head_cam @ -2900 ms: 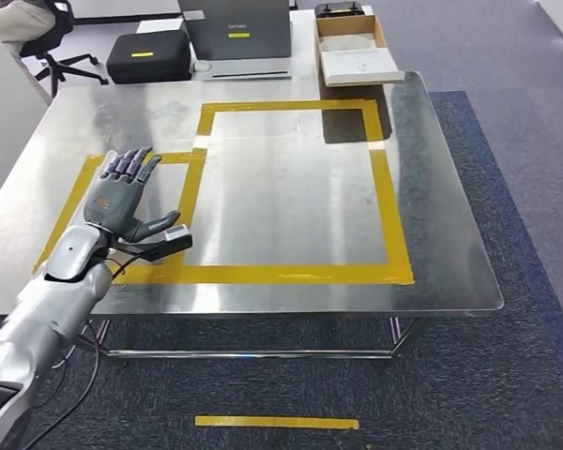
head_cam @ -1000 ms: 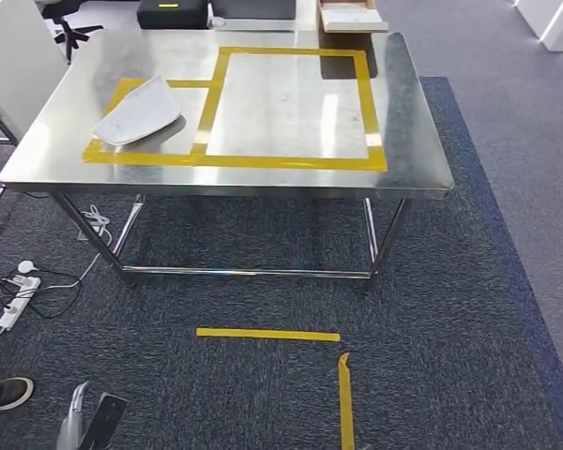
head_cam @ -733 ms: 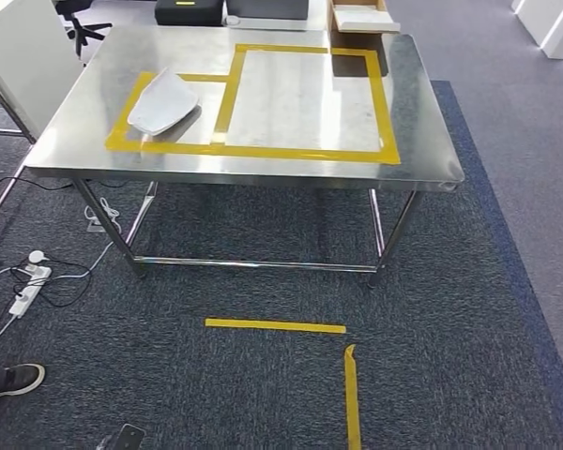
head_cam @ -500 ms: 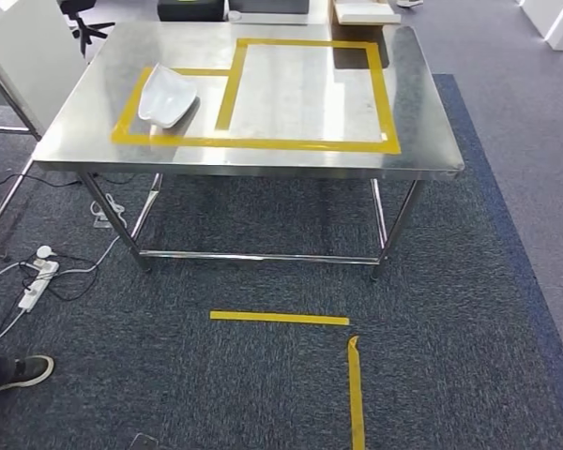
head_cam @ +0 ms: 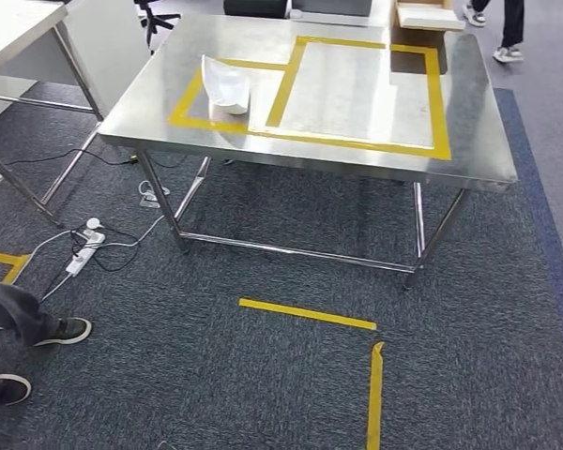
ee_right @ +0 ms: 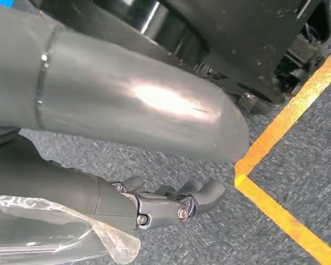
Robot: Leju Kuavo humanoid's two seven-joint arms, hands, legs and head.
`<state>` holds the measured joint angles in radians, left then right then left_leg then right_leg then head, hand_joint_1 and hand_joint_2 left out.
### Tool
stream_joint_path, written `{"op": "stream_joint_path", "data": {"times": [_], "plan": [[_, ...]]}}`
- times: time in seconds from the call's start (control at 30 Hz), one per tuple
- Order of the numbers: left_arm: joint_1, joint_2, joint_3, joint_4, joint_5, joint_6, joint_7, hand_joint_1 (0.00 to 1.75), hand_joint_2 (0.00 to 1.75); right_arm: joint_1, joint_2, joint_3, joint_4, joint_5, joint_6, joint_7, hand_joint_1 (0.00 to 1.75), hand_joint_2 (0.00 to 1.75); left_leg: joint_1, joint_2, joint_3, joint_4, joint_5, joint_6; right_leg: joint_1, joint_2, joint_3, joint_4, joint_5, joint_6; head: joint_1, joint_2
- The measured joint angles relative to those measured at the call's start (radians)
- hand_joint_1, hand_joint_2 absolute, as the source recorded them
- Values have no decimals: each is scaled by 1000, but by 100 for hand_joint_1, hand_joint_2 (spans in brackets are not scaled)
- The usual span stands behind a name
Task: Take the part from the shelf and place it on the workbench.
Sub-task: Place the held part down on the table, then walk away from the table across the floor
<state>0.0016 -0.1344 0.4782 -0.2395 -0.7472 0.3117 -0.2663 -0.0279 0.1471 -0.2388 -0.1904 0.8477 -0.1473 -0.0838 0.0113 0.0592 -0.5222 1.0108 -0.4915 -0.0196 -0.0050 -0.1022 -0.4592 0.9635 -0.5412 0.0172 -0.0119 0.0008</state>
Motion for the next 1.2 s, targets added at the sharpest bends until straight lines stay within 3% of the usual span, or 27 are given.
{"op": "stream_joint_path", "data": {"times": [0.07, 0.13, 0.2, 0.27, 0.3, 0.33, 0.4, 0.43, 0.5, 0.53, 0.6, 0.67, 0.73, 0.8, 0.83, 0.87, 0.9, 0.97, 1.03, 1.1, 1.13, 1.2], "plan": [[0, 1, -3, 3, -1, 0, 0, 0, 0, -3, 0, 0, 0, 0, 0, 0, 0, 0, -5, -8, -7, -5, 0, 22, 1, -16, 3, 1, 1, 13, 2, 0], [1, 4, -3, 5, -1, 1, 0, 0, 0, -6, 0, 0, 0, 1, 0, -1, 0, 0, -4, -26, -14, -11, 6, 38, -3, 8, -6, 18, -17, 24, 4, 0], [-2, 5, -5, 6, -6, 2, 0, 0, 0, -5, 0, 0, 0, 2, 1, -5, 0, 0, -4, -45, -22, -15, 13, 52, -6, 65, -54, 113, -75, 28, 9, 0], [-4, 5, -10, 7, -13, 3, 0, 0, 0, -1, 0, 0, 1, 1, 2, -12, 0, 0, -10, -68, -32, -15, 19, 61, -5, 94, -125, 254, -131, 26, 11, 0], [-4, 6, -12, 8, -17, 3, 0, 0, 0, 1, 0, 0, 1, 0, 2, -15, 0, 0, -13, -81, -35, -14, 22, 64, -5, 98, -148, 294, -135, 23, 11, 0], [-3, 7, -13, 9, -19, 3, 1, 0, 0, 2, 0, 0, 1, 0, 3, -18, 0, 0, -17, -94, -36, -14, 24, 65, -5, 101, -153, 297, -120, 20, 11, 0], [-2, 8, -17, 10, -25, 3, 3, 0, 0, 4, 0, 0, 2, -2, 6, -26, 0, 0, -22, -121, -37, -13, 27, 65, -4, 119, -109, 194, -46, 9, 11, 0], [-2, 8, -18, 10, -28, 3, 5, 0, 0, 3, 0, 0, 2, -3, 8, -29, 0, 0, -24, -133, -38, -12, 29, 63, -4, 149, -80, 127, -15, 2, 11, 0], [-5, 8, -22, 11, -32, 3, 10, 0, 0, 3, 0, 0, 2, -7, 12, -36, 0, 0, -23, -157, -48, -7, 34, 55, -5, 199, -40, 35, 9, -4, 10, 0], [-6, 8, -22, 12, -33, 3, 14, 0, 0, 3, 0, 0, 3, -8, 13, -39, 0, 0, -20, -169, -55, -5, 38, 48, -4, 209, -34, 24, 5, -5, 10, 0], [-3, 9, -24, 14, -34, 3, 17, 0, 0, 4, 0, 0, 3, -11, 15, -43, 0, 0, -16, -187, -66, -3, 45, 35, -4, 185, -29, 15, 12, -8, 9, 0], [0, 11, -26, 15, -34, 3, 18, 0, 0, 5, 1, 0, 3, -12, 15, -45, 0, 0, -17, -148, -86, 34, 20, 25, -7, 153, -26, 6, 21, -16, 6, 0], [-3, 12, -28, 15, -35, 2, 19, 0, 0, 7, 1, 0, 3, -12, 16, -48, 0, 0, -15, -90, -135, 147, -47, 14, -7, 116, -26, 3, 23, -20, 2, 0], [-4, 12, -28, 15, -35, 2, 19, 0, 0, 9, 1, 0, 3, -12, 16, -50, 0, 0, -6, -73, -182, 261, -94, 4, -6, 79, -27, 4, 21, -21, 1, 0], [-3, 13, -28, 15, -36, 2, 19, 0, 0, 9, 1, 0, 3, -12, 16, -51, 0, 0, -2, -69, -183, 273, -91, 0, -6, 62, -27, 4, 20, -20, 1, 0], [-1, 13, -28, 15, -36, 2, 19, 0, 0, 8, 1, 0, 3, -12, 16, -52, 0, 0, 2, -65, -165, 245, -70, -3, -6, 48, -26, 4, 18, -19, 1, 0], [1, 14, -28, 16, -37, 2, 19, 0, 0, 7, 1, 0, 3, -11, 16, -53, 0, 0, 5, -54, -128, 182, -37, -5, -6, 36, -24, 4, 17, -16, 1, 0], [-1, 16, -29, 16, -40, 2, 19, 0, 0, 6, 1, 0, 3, -10, 17, -54, 0, 0, 2, -6, -56, 49, 7, 0, -2, 14, -21, 6, 11, -7, 0, 0], [-3, 16, -29, 16, -43, 2, 19, 0, 0, 4, 1, 0, 3, -10, 17, -55, 0, 0, -6, 20, -33, -2, 11, 13, 3, -5, -19, 6, 5, 4, 2, 0], [-1, 17, -29, 17, -44, 2, 19, 0, 0, 0, 1, 0, 3, -9, 17, -56, 0, 0, -8, -1, -37, -5, 13, 29, 2, -19, -13, 6, 0, 16, 2, 0], [1, 17, -29, 17, -44, 2, 19, 0, 0, -1, 2, 0, 3, -9, 17, -56, 0, 0, -8, -11, -38, -7, 16, 36, -1, -8, -14, 14, -9, 21, 3, 0], [0, 19, -29, 17, -44, 3, 19, 0, 0, -1, 2, 0, 3, -9, 17, -57, 0, 0, -6, -33, -38, -12, 23, 50, -5, 44, -50, 89, -58, 27, 8, 0]]}}
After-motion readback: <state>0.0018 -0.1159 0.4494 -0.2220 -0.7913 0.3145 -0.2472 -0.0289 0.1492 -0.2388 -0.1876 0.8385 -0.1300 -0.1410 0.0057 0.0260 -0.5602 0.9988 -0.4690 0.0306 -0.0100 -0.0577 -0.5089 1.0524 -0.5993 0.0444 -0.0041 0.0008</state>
